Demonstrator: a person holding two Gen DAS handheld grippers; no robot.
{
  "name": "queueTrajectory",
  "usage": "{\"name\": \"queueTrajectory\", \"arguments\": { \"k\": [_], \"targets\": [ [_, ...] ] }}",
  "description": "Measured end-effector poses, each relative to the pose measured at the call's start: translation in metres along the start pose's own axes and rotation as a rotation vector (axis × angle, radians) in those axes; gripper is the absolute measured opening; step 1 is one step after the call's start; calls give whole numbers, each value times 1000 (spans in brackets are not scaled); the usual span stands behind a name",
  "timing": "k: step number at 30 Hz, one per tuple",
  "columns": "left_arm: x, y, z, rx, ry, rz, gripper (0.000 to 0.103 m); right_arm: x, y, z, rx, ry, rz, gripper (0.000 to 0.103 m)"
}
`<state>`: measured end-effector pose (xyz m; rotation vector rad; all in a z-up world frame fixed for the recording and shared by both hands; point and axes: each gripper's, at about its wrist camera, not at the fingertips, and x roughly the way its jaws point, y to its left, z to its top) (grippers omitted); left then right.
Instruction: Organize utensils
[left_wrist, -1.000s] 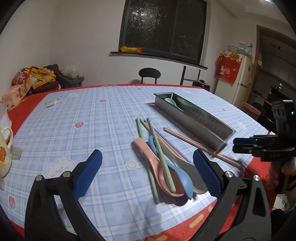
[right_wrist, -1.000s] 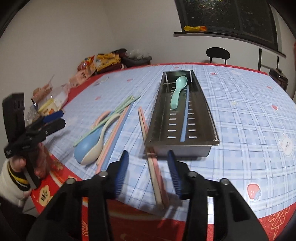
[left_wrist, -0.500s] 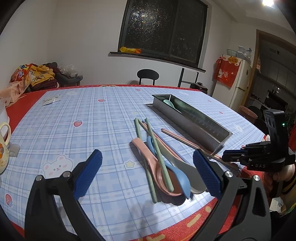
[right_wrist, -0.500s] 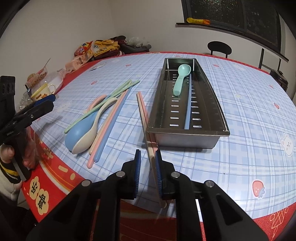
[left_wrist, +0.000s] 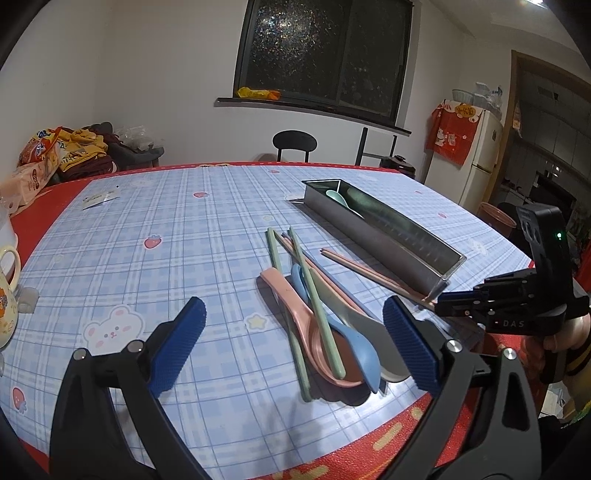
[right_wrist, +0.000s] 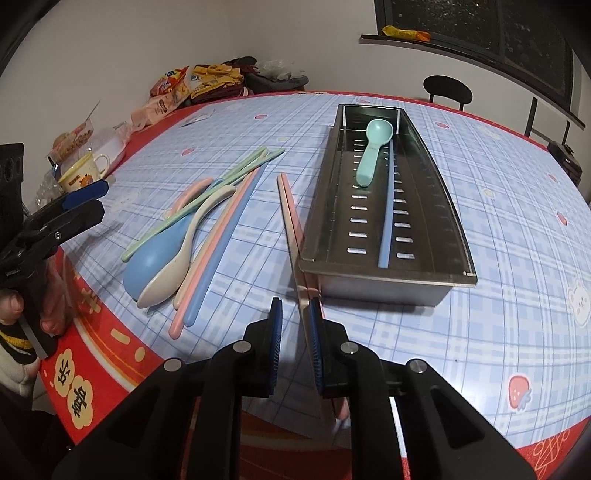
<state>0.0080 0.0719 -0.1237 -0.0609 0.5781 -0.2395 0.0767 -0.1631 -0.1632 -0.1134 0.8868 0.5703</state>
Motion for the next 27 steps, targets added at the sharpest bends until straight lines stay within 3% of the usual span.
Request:
{"name": "queueTrajectory", "arguments": {
  "k": [6, 10, 21, 27],
  "targets": [
    [-1, -1, 0, 1, 4, -4, 90, -1, 1, 0, -18, 8, 5, 16],
    [4, -1, -1, -2, 28, -45, 82, -5, 0, -4, -19, 16, 2, 16],
    [5, 2, -1, -13, 32, -64, 82, -5, 11, -10, -79, 36, -64, 16],
    [7, 2, 0, -14, 39, -71, 80, -4, 5, -8, -36, 40, -24, 17]
  ]
}}
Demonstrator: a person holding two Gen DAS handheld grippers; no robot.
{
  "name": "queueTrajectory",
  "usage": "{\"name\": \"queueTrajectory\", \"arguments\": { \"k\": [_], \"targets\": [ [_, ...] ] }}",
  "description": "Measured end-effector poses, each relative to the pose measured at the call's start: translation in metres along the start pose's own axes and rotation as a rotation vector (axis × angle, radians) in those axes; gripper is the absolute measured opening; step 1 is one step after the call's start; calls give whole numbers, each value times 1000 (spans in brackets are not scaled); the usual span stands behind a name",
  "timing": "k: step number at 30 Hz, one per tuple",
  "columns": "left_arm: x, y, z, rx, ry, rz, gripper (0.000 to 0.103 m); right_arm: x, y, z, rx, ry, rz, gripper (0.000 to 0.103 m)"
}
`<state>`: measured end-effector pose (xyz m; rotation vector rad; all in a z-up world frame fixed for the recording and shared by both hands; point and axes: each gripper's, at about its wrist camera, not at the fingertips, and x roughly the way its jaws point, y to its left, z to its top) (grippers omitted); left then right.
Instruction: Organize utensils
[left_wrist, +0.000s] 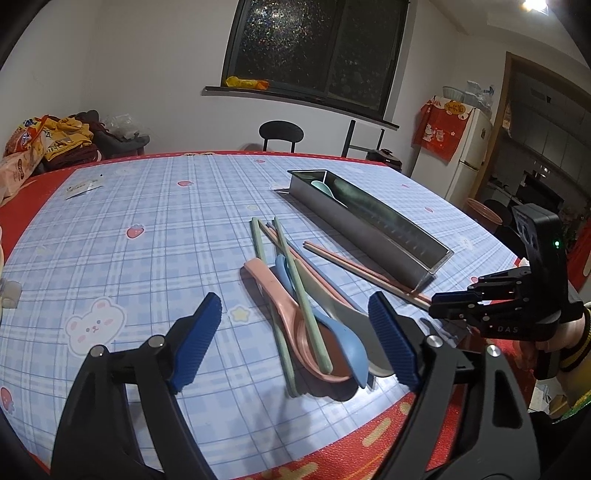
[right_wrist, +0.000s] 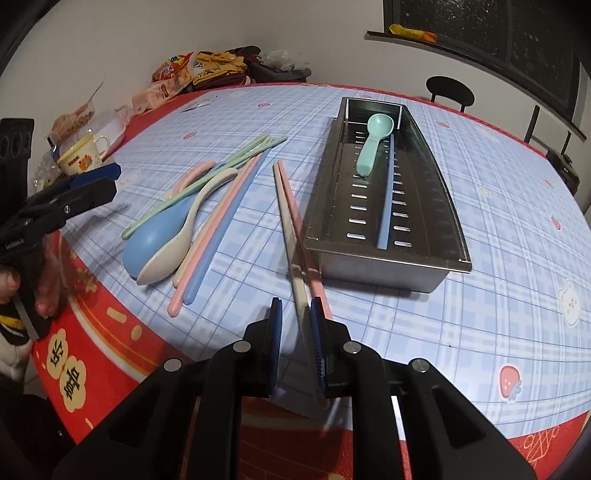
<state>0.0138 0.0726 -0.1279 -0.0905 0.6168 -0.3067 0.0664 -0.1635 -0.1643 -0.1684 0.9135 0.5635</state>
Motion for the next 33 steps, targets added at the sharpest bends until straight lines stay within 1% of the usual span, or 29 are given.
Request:
{"name": "queueTrajectory", "arguments": {
  "k": [1, 3, 6, 8, 9, 12, 14, 16, 19, 21, 24, 26, 30, 33],
  "targets": [
    [0, 0, 0, -1, 1, 0, 78, 4, 0, 1, 7, 12, 16, 17],
    [-1, 1, 0, -6, 0, 1, 75, 5, 3, 3, 3, 10, 15, 17],
    [0, 2, 0, -16, 3, -3, 70, 9, 5, 11, 6, 19, 35, 17],
    [1, 2, -1, -17, 10, -5, 64, 13, 11, 16, -20, 22, 30, 17],
    [1, 2, -1, -17, 14, -6, 63, 15, 13, 18, -29, 22, 32, 17],
    [7, 2, -1, -21, 53, -19, 54, 21, 20, 24, -45, 22, 45, 17],
    [11, -1, -2, -11, 79, -29, 42, 23, 23, 25, -52, 15, 53, 17],
    [12, -5, -3, 3, 92, -36, 38, 24, 24, 24, -47, -1, 56, 17],
    [13, -7, -4, -14, 119, -66, 38, 24, 24, 23, -40, -13, 59, 17],
    [17, -2, -3, -49, 142, -46, 38, 24, 25, 22, -44, -17, 57, 17],
    [22, 11, 1, -125, 153, -52, 34, 24, 28, 21, -60, -24, 42, 17],
    [23, 13, 4, -152, 154, -68, 31, 24, 28, 20, -61, -28, 38, 17],
    [25, -1, 5, -94, 172, -67, 28, 23, 30, 19, -68, -32, 40, 17],
    [34, -11, 13, -52, 190, -50, 27, 23, 30, 18, -64, -34, 45, 17]
  ]
}}
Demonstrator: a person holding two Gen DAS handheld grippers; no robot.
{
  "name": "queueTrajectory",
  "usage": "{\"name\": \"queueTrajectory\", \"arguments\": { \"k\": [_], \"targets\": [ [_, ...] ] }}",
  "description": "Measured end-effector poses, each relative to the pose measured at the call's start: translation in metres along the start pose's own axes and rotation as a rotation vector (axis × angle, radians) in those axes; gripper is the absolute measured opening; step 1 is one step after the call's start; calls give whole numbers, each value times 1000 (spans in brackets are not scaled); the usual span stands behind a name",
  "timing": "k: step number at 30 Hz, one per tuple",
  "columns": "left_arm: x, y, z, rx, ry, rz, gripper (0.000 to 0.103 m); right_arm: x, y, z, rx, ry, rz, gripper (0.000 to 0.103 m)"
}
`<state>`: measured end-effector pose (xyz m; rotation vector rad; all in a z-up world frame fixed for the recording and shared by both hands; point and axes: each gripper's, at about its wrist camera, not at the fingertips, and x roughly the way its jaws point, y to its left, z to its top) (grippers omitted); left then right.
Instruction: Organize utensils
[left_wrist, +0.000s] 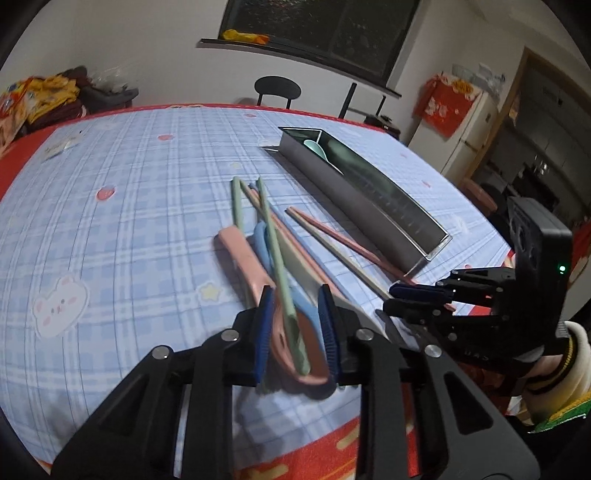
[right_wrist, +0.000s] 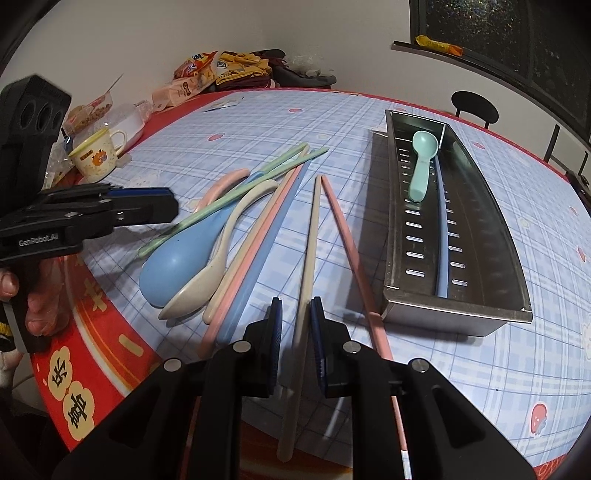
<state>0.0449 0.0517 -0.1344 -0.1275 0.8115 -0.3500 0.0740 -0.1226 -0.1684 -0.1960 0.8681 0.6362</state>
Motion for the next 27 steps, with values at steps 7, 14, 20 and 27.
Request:
{"name": "queueTrajectory", "arguments": {
  "k": [7, 14, 20, 27],
  "targets": [
    [31, -9, 29, 102, 60, 100, 20, 0, -1, 0, 7, -2, 7, 17],
    [54, -13, 32, 181, 127, 180, 18, -1, -4, 0, 20, -5, 22, 17],
    [61, -15, 30, 222, 156, 238, 20, -1, -5, 0, 22, -5, 25, 17],
    [66, -15, 29, 271, 173, 262, 15, -1, -5, 0, 22, -5, 24, 17]
  ]
}}
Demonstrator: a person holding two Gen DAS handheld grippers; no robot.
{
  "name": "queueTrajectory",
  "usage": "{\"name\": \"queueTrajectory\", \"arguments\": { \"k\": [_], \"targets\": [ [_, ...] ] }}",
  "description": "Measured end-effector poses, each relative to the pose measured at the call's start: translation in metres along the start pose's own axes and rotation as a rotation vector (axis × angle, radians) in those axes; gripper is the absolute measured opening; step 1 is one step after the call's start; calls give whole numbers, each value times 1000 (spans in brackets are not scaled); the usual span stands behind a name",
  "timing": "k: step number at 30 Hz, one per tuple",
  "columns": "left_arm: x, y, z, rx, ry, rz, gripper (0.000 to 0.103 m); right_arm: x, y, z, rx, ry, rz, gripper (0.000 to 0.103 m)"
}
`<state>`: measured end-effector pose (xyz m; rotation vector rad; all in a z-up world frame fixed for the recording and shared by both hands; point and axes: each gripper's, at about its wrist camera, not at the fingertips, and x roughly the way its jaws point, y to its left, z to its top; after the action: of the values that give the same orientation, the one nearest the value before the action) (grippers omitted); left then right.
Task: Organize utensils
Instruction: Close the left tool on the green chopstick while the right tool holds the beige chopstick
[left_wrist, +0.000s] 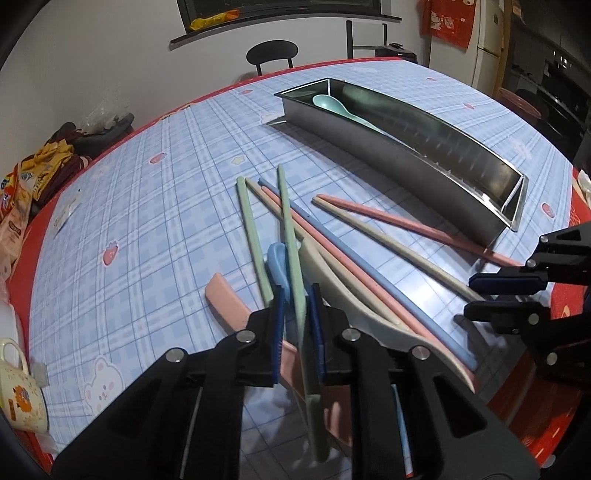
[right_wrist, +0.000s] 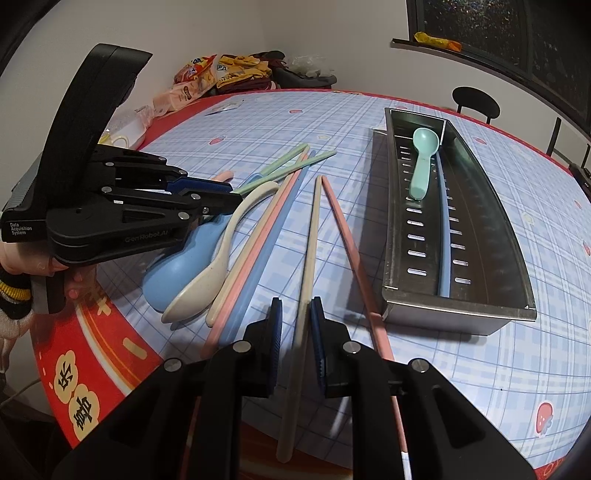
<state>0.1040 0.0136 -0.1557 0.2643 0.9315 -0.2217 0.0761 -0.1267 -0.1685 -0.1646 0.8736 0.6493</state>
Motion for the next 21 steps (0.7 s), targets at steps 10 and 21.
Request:
{"name": "queueTrajectory", "arguments": {
  "k": [10, 21],
  "targets": [
    [-21, 42, -17, -244, -110, -137, 10, 1, 3, 1, -9, 1, -16, 17],
    [-50, 55, -51, -437, -262, -259, 10, 5, 11, 3, -38, 5, -72, 17]
  ]
}}
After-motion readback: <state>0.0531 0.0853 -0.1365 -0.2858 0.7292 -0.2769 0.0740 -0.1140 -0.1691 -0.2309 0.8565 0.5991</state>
